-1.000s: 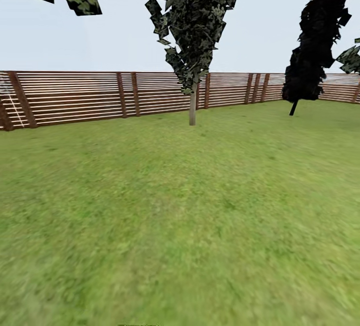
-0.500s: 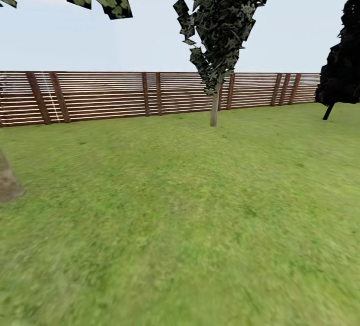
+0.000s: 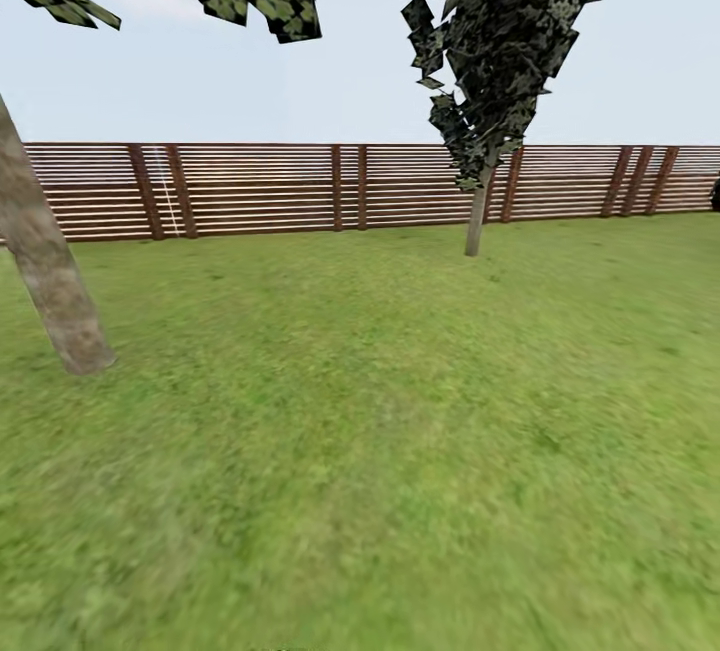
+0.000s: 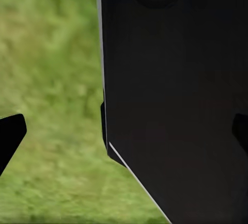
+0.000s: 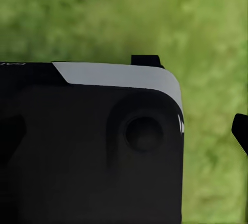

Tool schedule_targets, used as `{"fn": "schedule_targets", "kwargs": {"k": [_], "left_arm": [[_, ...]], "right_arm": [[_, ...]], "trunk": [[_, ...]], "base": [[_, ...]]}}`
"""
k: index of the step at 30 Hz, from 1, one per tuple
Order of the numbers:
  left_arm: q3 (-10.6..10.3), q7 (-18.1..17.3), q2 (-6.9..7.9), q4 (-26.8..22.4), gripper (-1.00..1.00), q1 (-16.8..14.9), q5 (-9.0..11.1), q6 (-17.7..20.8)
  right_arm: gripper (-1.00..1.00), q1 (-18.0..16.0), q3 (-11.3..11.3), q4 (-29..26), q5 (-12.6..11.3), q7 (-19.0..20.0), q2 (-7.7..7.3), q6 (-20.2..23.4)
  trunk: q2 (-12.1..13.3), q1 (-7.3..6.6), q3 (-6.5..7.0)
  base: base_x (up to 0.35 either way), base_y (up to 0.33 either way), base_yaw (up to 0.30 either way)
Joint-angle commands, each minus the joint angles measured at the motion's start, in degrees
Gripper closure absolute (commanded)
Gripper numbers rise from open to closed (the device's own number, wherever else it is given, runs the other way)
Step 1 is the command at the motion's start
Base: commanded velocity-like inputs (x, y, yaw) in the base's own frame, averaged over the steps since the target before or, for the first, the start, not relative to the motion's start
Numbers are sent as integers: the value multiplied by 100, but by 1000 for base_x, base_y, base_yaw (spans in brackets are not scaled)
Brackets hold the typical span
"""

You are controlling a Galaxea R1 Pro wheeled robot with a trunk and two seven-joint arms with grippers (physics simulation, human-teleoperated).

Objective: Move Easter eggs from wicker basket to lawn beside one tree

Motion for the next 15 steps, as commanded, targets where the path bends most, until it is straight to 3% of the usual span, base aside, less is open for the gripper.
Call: {"fn": "schedule_targets", "kwargs": {"k": [1, 15], "left_arm": [[-2, 1, 0, 2, -100, -4, 1, 5], [-2, 1, 1, 0, -100, -6, 1, 5]], "right_arm": [[-100, -2, 2, 4, -2, 0, 3, -20], [-100, -2, 6, -6, 36, -18, 64, -20]], "trunk": [[-2, 0, -4], [-2, 0, -34]], "base": [[0, 0, 293], [0, 0, 294]]}}
